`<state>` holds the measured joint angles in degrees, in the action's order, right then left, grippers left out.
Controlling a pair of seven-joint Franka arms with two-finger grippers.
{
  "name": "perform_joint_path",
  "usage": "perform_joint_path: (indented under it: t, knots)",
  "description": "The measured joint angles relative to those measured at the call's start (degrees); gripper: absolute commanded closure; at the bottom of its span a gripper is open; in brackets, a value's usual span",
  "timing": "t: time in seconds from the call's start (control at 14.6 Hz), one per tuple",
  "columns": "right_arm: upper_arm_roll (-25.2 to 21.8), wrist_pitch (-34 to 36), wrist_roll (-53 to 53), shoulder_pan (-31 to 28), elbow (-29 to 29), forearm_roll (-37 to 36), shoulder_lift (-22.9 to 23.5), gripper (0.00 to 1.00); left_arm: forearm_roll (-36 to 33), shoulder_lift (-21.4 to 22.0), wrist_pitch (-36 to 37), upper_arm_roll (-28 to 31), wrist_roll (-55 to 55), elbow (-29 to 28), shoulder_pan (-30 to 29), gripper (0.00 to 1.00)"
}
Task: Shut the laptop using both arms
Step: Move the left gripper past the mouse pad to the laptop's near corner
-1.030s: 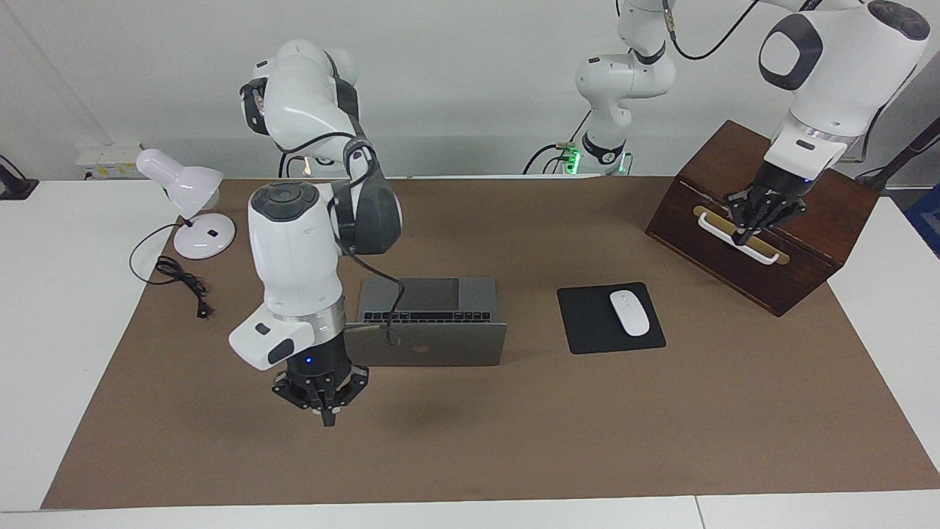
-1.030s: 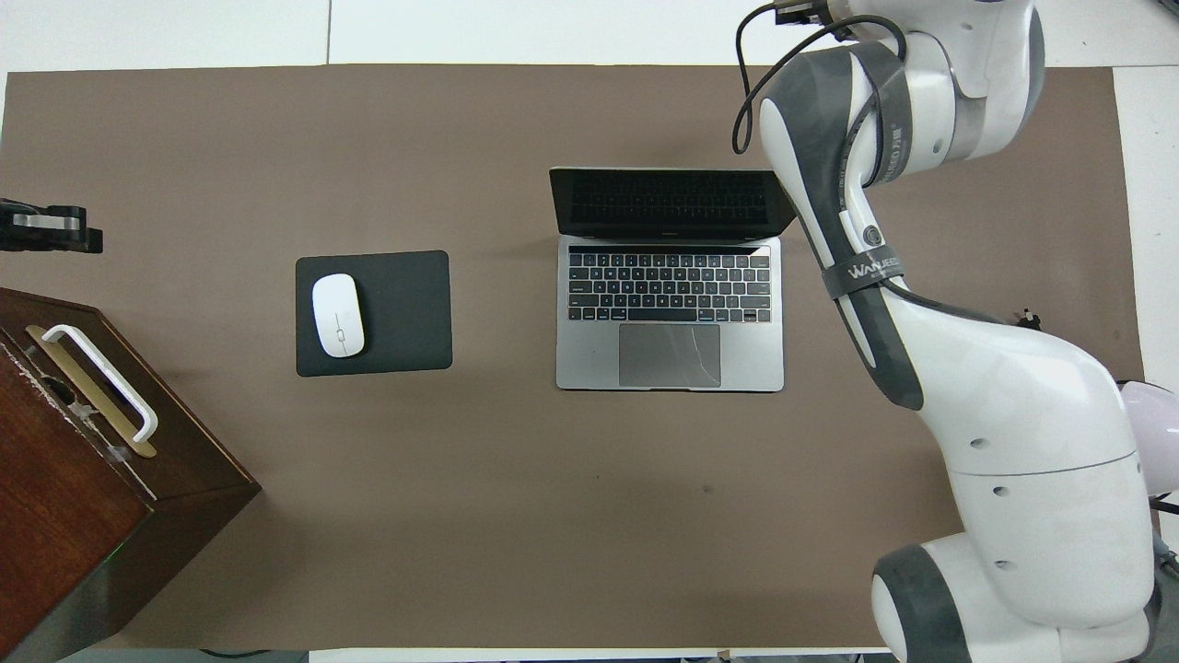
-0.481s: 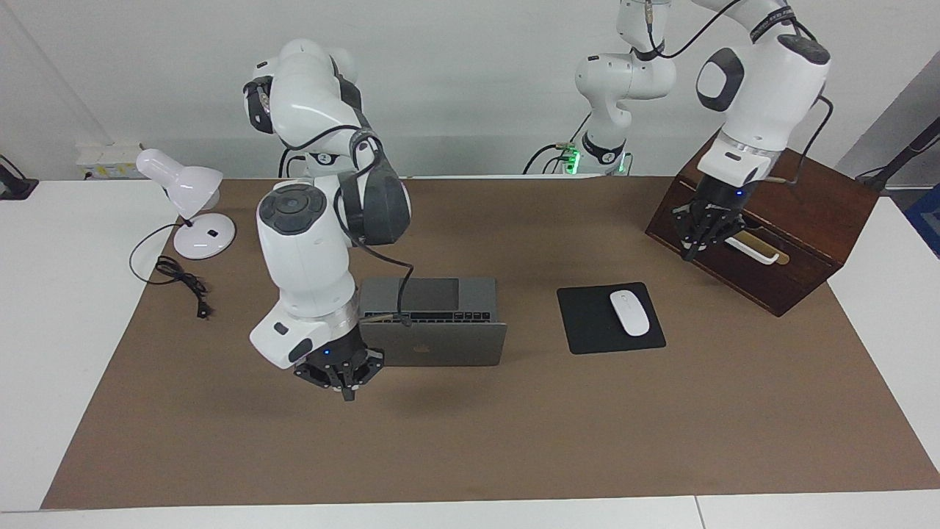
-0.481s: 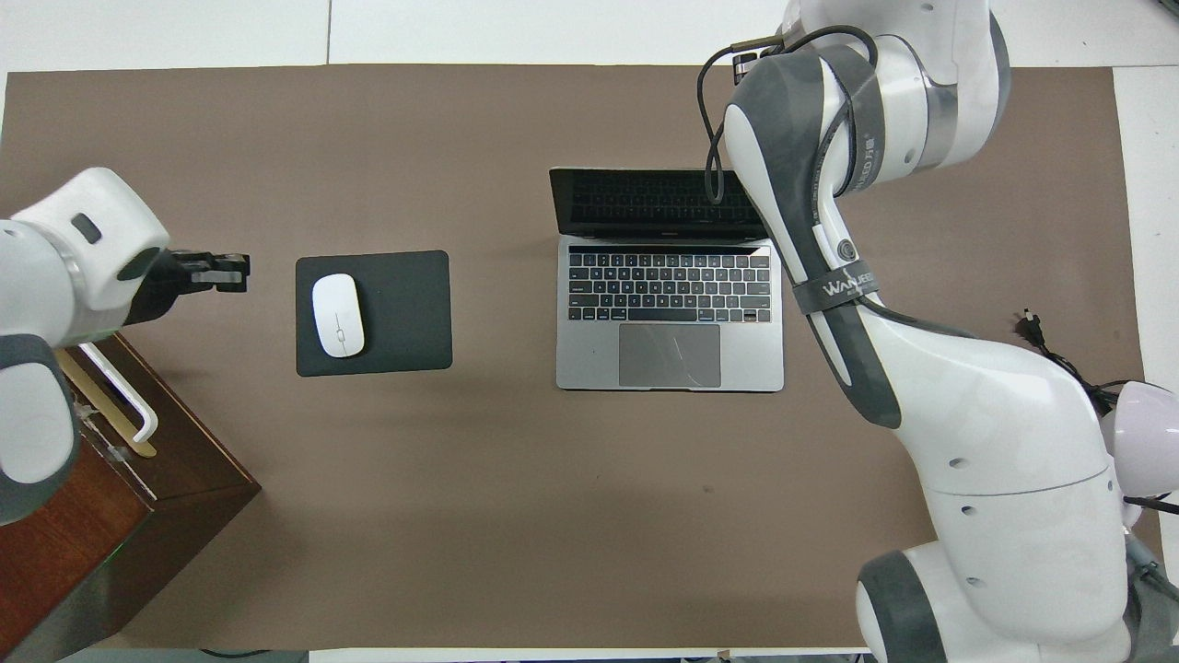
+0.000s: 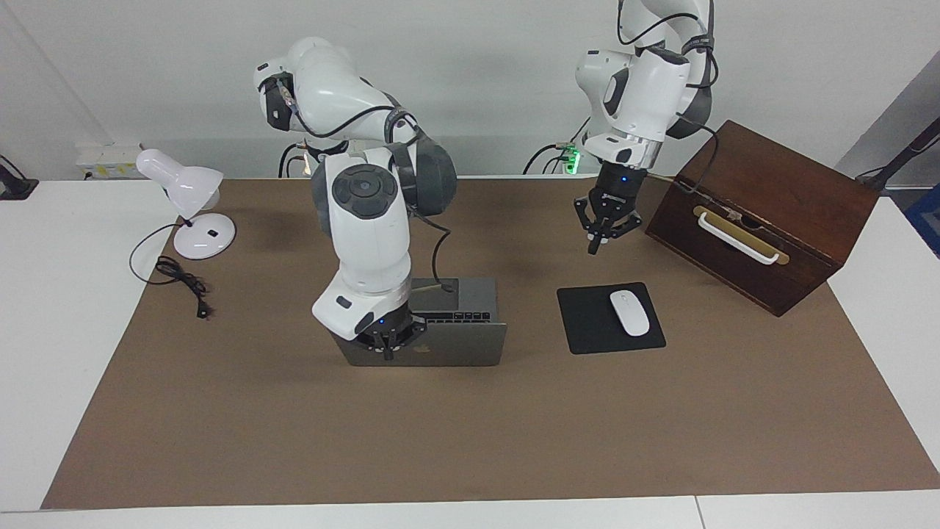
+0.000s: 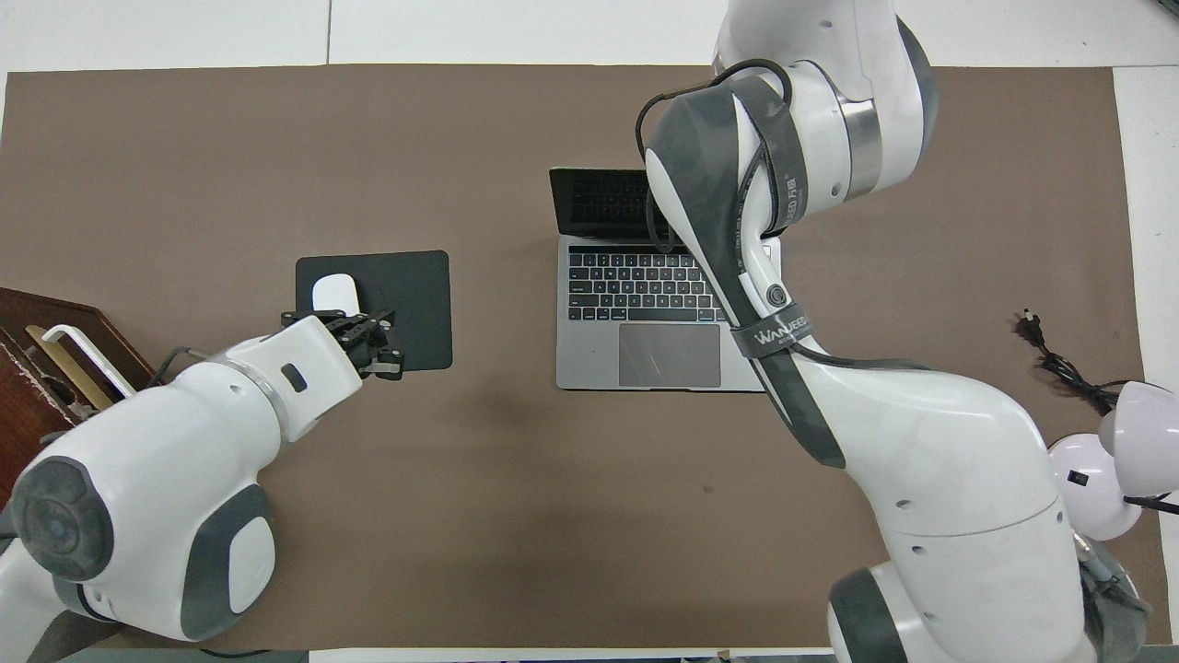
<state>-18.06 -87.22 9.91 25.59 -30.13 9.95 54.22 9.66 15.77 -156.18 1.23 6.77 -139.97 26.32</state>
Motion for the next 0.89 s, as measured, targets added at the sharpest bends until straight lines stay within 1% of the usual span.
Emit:
perform_joint_path:
  t: [0.14, 0.27, 0.41, 0.55, 0.62, 0.76, 0.89]
  knots:
    - [0.0, 1.0, 0.0, 0.1, 0.1, 1.9, 0.0, 1.00, 0.0, 0.0, -3.9, 0.0, -0.2, -1.5, 3.6, 1.00]
    - [0.0, 1.8, 0.0, 0.1, 0.2, 3.0, 0.0, 1.00, 0.1, -0.4, -6.3, 0.0, -0.3, -2.3, 6.5, 1.00]
    - [0.0, 1.9, 0.0, 0.1, 0.4, 3.1, 0.0, 1.00, 0.1, -1.7, -10.0, 0.0, -0.3, -3.0, 9.1, 1.00]
    - [0.0, 1.9, 0.0, 0.1, 0.7, 3.5, 0.0, 1.00, 0.2, -4.8, -15.2, 0.1, -1.3, -3.6, 12.1, 1.00]
    - [-0.1, 1.9, 0.0, 0.1, 0.9, 4.8, 0.0, 1.00, 0.2, -6.7, -17.8, 0.0, -1.9, -3.7, 13.4, 1.00]
    - [-0.4, 1.9, 0.0, 0.1, 1.3, 6.7, 0.0, 1.00, 0.2, -10.0, -21.7, 0.1, -2.1, -3.7, 15.3, 1.00]
    - [-0.5, 1.9, 0.2, 0.0, 1.5, 7.0, 0.0, 1.00, 0.2, -12.8, -25.1, 0.1, -2.2, -3.7, 16.5, 1.00]
